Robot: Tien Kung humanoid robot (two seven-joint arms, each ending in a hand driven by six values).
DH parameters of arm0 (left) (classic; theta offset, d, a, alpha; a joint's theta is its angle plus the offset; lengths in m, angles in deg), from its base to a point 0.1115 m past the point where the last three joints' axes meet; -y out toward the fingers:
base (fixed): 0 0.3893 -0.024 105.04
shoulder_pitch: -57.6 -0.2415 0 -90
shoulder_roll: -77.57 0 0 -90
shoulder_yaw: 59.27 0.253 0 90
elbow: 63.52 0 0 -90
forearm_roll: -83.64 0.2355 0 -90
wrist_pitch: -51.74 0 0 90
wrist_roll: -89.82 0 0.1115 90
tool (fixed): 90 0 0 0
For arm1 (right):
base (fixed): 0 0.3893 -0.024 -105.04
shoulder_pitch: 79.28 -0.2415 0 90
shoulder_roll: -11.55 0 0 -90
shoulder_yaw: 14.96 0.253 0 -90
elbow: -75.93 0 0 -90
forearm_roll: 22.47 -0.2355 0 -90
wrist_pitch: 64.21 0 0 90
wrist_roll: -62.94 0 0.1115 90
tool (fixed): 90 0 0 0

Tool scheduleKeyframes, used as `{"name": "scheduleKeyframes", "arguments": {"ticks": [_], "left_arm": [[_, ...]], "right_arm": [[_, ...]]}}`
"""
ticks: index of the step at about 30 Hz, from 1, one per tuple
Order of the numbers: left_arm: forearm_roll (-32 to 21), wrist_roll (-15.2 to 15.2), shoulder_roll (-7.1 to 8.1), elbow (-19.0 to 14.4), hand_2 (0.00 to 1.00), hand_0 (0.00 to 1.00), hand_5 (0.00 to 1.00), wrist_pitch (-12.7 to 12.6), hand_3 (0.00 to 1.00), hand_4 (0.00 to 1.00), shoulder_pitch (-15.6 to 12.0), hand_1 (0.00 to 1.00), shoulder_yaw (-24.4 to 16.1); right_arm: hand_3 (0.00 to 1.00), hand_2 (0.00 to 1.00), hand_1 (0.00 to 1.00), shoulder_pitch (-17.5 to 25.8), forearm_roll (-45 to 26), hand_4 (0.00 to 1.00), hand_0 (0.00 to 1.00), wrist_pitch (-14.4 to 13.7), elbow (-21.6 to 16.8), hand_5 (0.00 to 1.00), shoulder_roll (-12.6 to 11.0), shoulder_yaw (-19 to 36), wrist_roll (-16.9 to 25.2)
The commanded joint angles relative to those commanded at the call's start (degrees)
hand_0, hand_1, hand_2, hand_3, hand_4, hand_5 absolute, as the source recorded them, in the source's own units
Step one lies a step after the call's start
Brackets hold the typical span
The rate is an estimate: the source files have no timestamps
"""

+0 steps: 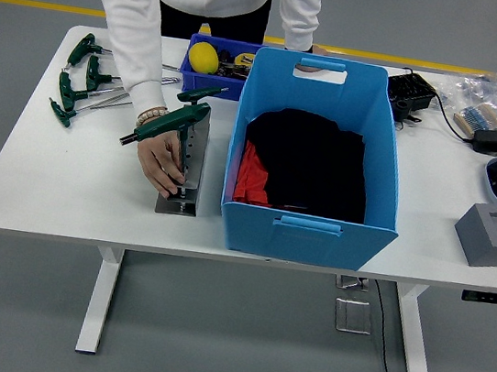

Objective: Lift tool from toolbox,place it in box,lift tool from toolbox,place it in box

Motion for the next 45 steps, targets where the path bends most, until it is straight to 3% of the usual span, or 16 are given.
{"name": "scheduleKeyframes", "arguments": {"ticks": [8, 14, 18, 21, 25, 27, 32, 45], "left_arm": [[6.82, 1.40, 0.46, -2.36, 0.998, 0.998, 0.849, -0.34, 0.998, 0.998, -0.02, 0.998, -0.61], [16.77, 3.84, 0.86, -7.23, 0.998, 0.998, 0.834, 1.58, 0.998, 0.998, -0.32, 0.998, -1.41], [26.08, 7.48, 2.22, -14.65, 0.998, 0.998, 0.791, 7.55, 0.998, 0.998, -0.60, 0.998, -0.16], [34.27, 11.91, 4.41, -22.30, 0.998, 0.998, 0.791, 15.31, 0.998, 0.998, -0.29, 0.998, 4.47], [43.96, 15.78, 5.72, -22.85, 0.998, 0.998, 0.749, 22.83, 0.998, 0.998, 0.87, 0.998, 10.26], [48.05, 16.87, 5.69, -22.85, 0.998, 0.998, 0.749, 24.84, 0.998, 0.998, 1.41, 0.998, 11.79], [49.08, 18.87, 4.83, -22.85, 0.998, 0.998, 0.730, 28.36, 0.998, 0.998, 4.05, 0.998, 14.86], [49.08, 23.40, 1.52, -22.85, 0.998, 0.998, 0.728, 31.75, 0.998, 0.998, 11.89, 0.998, 21.74]], "right_arm": [[0.568, 0.732, 0.652, 0.01, 0.10, 0.816, 0.675, -0.04, 0.00, 0.628, 0.02, 0.19, -0.01], [0.567, 0.732, 0.652, -0.03, -0.05, 0.816, 0.675, -0.09, 0.00, 0.629, 0.05, 0.22, 0.01], [0.567, 0.732, 0.651, -0.01, -0.21, 0.816, 0.675, -0.08, 0.00, 0.629, 0.14, 0.43, 0.03], [0.567, 0.732, 0.651, -0.08, -0.02, 0.816, 0.675, -0.08, 0.00, 0.629, 0.09, 0.52, 0.01], [0.567, 0.732, 0.651, -0.08, 0.18, 0.817, 0.675, -0.11, 0.00, 0.630, 0.04, 0.57, -0.06], [0.567, 0.732, 0.651, -0.06, 0.02, 0.817, 0.675, -0.12, 0.00, 0.630, 0.02, 0.46, -0.04], [0.567, 0.731, 0.651, -0.04, -0.14, 0.817, 0.675, -0.17, 0.00, 0.631, -0.04, 0.51, -0.03], [0.568, 0.730, 0.651, -0.22, -0.52, 0.818, 0.674, -0.23, 0.00, 0.631, -0.29, -0.50, -0.15]]}}
